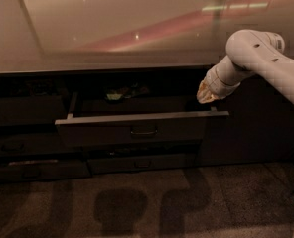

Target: Open top drawer

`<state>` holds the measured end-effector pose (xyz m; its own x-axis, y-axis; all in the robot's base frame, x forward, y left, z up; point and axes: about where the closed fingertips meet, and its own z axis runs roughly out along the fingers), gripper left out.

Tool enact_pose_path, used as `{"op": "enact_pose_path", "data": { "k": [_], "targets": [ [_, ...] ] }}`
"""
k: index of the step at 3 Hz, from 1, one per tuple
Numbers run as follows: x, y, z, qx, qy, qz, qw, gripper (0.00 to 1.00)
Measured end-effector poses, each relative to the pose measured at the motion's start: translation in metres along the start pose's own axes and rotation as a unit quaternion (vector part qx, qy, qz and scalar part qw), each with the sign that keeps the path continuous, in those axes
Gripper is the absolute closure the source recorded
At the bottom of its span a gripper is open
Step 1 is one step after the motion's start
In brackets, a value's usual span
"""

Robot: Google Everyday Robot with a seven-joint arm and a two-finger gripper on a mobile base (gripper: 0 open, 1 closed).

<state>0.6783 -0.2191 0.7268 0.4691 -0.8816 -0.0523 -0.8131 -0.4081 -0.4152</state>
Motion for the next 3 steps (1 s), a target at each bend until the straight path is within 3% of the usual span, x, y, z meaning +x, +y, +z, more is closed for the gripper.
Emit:
{"op": "enact_pose_path", "data": {
  "k": [2, 3],
  "targets": [
    [0.019, 0.026, 0.058, -0.057, -0.041, 0.035, 0.9969, 1.0],
    [0.018, 0.027, 0.06, -0.059, -0.041, 0.035, 0.9968, 1.0]
  ]
}}
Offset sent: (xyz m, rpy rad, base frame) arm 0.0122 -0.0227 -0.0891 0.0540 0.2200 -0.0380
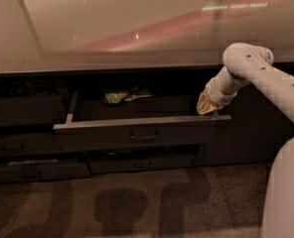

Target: Open top drawer

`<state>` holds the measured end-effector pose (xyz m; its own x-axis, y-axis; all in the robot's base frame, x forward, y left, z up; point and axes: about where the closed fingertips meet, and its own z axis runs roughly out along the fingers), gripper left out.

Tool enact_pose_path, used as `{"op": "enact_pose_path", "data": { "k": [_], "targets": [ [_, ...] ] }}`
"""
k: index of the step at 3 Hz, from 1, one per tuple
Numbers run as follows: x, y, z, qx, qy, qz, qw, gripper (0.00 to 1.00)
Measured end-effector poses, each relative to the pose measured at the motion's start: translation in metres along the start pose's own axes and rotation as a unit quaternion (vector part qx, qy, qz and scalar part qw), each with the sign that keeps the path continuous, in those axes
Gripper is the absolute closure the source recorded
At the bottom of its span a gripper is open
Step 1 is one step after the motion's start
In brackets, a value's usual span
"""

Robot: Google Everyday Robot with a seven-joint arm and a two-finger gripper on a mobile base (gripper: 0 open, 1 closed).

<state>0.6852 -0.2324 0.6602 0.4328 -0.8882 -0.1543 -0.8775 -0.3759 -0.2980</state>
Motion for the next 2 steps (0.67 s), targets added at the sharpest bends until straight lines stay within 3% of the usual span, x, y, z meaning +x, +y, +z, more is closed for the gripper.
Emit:
{"op": "enact_pose_path", "data": {
  "k": [1, 2],
  "targets": [
    [-0.0055, 0.0165, 0.0048, -0.009, -0.002, -0.007, 0.9999, 1.0],
    [-0.0053, 0.0162, 0.0047, -0.009, -0.002, -0.007, 0.9999, 1.0]
  ]
}}
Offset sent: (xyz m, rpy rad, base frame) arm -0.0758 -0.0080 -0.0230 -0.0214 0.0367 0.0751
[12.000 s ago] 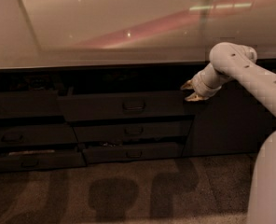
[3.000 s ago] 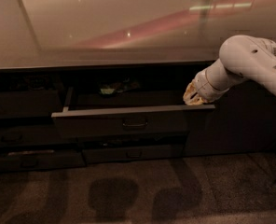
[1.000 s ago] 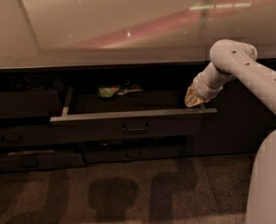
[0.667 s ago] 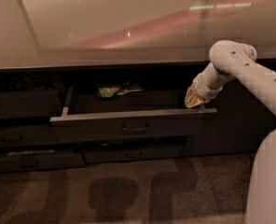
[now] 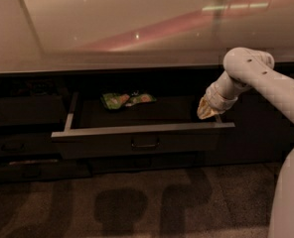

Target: Open top drawer

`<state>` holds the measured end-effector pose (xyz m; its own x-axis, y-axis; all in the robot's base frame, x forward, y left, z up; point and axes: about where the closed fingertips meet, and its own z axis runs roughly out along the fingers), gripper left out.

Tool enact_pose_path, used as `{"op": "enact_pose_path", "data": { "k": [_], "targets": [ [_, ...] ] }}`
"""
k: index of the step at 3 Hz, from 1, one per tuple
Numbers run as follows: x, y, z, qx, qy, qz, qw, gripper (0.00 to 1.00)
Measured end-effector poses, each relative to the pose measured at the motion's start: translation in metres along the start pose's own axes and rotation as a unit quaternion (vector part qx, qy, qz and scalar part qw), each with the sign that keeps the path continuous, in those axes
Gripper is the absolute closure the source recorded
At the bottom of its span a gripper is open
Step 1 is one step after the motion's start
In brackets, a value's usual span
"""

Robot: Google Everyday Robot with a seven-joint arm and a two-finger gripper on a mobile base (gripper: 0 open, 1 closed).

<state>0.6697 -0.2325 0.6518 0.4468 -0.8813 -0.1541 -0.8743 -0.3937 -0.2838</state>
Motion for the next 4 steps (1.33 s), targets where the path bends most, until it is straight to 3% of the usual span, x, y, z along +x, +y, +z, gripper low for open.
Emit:
{"op": "enact_pose_path", "data": {
  "k": [1, 2, 3, 4],
  "targets": [
    [-0.009, 0.029, 0.0, -0.008, -0.004, -0.013, 0.9999, 1.0],
    [-0.01, 0.039, -0.002, -0.01, -0.004, -0.017, 0.9998, 1.0],
    [-0.014, 0.073, -0.016, -0.007, 0.01, -0.026, 0.9996, 1.0],
    [-0.017, 0.071, -0.015, -0.007, 0.01, -0.026, 0.9996, 1.0]
  ]
}}
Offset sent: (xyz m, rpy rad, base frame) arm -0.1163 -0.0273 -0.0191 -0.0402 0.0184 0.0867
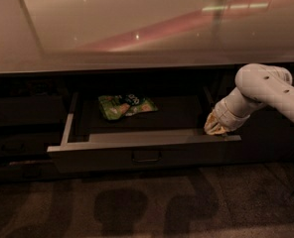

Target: Open top drawer

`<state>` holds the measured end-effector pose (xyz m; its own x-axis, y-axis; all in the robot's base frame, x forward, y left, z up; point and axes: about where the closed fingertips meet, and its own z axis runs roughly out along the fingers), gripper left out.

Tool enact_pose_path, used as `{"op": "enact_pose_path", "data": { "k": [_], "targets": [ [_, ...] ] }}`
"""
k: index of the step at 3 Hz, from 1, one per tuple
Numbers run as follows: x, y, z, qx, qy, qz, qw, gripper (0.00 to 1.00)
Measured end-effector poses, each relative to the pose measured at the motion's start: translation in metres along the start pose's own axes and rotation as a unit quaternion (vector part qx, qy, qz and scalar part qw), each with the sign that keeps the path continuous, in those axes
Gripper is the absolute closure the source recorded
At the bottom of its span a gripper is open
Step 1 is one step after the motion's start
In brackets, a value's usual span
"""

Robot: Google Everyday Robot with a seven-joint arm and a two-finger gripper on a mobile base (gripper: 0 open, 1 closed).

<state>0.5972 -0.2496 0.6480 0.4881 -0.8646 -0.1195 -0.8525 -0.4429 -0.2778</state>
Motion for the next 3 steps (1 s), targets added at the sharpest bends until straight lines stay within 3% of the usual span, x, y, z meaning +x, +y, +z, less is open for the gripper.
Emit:
{"op": "enact_pose_path", "data": {
  "k": [1, 3],
  "targets": [
    [0.0, 0.0, 0.0, 0.0, 0.0, 0.0, 1.0, 0.82],
    [-0.0001, 0.0, 0.0001, 0.0, 0.0, 0.0, 1.0, 0.35]
  ]
}}
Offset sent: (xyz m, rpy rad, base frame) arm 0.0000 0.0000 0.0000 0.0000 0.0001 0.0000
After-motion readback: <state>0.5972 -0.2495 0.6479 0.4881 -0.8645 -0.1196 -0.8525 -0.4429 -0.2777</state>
